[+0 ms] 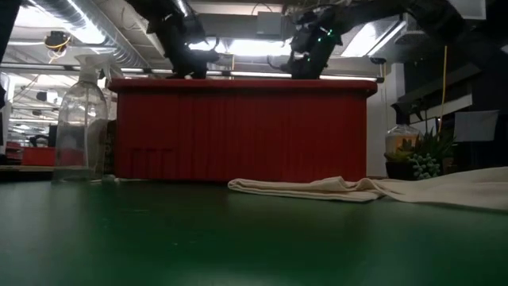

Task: Fold Laundry from Bin
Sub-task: Put all the stacked clothes into the red bin

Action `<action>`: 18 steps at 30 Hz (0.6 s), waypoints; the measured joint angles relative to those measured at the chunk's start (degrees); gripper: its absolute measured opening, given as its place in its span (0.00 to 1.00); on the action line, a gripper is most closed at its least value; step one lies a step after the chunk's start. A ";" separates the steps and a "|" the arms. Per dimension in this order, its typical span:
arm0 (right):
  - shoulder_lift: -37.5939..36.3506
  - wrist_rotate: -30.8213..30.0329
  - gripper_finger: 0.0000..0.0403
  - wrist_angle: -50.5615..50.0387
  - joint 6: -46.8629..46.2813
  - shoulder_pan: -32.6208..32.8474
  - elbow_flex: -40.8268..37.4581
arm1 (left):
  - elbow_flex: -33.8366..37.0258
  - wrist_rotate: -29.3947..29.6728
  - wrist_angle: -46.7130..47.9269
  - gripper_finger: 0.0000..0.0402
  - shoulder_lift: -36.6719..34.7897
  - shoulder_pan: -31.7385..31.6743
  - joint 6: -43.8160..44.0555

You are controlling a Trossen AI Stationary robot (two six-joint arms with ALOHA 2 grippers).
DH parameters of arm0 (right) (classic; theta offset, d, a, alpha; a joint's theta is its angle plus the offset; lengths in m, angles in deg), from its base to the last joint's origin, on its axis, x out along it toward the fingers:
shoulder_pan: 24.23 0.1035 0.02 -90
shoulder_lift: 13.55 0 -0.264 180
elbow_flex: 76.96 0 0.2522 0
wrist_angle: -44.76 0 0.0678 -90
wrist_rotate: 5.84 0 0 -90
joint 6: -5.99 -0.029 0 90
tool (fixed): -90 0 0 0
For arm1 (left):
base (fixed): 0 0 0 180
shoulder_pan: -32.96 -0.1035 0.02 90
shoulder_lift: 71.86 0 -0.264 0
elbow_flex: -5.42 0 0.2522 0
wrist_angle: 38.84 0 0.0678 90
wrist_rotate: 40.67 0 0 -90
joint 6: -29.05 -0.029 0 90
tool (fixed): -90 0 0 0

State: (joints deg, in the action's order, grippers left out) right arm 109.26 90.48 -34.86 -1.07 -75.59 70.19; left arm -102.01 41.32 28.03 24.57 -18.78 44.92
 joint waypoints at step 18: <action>-0.37 7.73 0.34 -1.74 13.75 13.95 -0.02 | -1.38 -2.16 -2.98 0.34 2.11 11.01 -14.11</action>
State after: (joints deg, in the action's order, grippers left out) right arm 108.89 98.21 -36.60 12.68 -61.64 70.16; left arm -103.39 39.16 25.05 26.68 -7.77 30.81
